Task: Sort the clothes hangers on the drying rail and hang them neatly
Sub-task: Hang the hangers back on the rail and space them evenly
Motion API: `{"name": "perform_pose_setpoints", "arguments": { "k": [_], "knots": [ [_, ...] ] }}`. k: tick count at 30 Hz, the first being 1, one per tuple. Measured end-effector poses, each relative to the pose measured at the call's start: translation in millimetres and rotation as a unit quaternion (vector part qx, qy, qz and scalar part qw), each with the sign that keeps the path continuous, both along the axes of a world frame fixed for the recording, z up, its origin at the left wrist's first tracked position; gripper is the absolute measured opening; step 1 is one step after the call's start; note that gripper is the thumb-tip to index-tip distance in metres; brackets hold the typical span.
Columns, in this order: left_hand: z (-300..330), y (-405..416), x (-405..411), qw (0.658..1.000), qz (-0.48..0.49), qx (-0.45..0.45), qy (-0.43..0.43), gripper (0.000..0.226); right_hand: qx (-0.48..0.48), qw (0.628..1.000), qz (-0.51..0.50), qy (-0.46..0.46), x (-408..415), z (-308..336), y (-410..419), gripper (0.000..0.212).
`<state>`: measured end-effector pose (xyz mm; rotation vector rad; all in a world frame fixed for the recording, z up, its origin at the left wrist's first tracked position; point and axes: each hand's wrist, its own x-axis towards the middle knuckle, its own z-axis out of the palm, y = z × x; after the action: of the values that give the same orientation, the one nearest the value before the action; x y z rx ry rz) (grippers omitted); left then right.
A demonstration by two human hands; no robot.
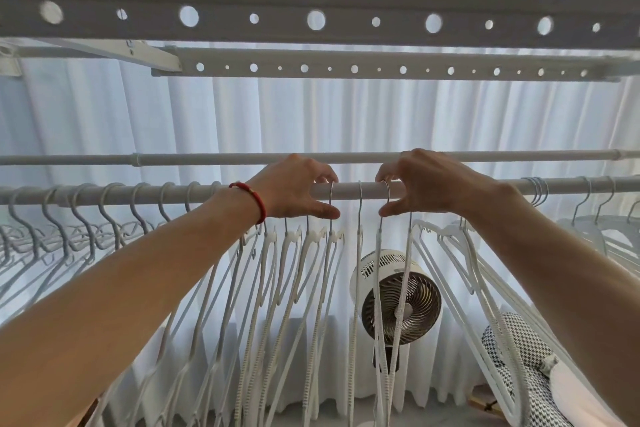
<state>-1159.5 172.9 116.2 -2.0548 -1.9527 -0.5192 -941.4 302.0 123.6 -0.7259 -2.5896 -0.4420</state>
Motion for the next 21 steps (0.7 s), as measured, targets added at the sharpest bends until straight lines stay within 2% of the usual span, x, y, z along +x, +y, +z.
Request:
{"name": "perform_pose_setpoints", "arguments": {
  "k": [5,9,13,18,21],
  "knots": [
    [-1,0,-1,1.0,-0.008,0.003,-0.001,0.067,-0.001,1.0,0.014,0.013,4,-4,3,0.062],
    [1,-1,0,1.0,-0.011,-0.001,-0.005,0.072,0.002,0.999,0.045,0.017,6,-7,0,0.076],
    [3,0,9,0.999,-0.032,0.001,-0.003,0.077,-0.022,0.999,0.047,0.014,12,-8,0,0.075],
    [5,11,26,0.999,-0.038,0.003,0.039,0.067,-0.047,0.997,0.046,0.042,22,-9,3,0.078],
    [6,13,27,0.999,-0.034,0.003,0.028,0.055,-0.049,0.997,0.042,0.049,33,-9,9,0.078]
  ]
}}
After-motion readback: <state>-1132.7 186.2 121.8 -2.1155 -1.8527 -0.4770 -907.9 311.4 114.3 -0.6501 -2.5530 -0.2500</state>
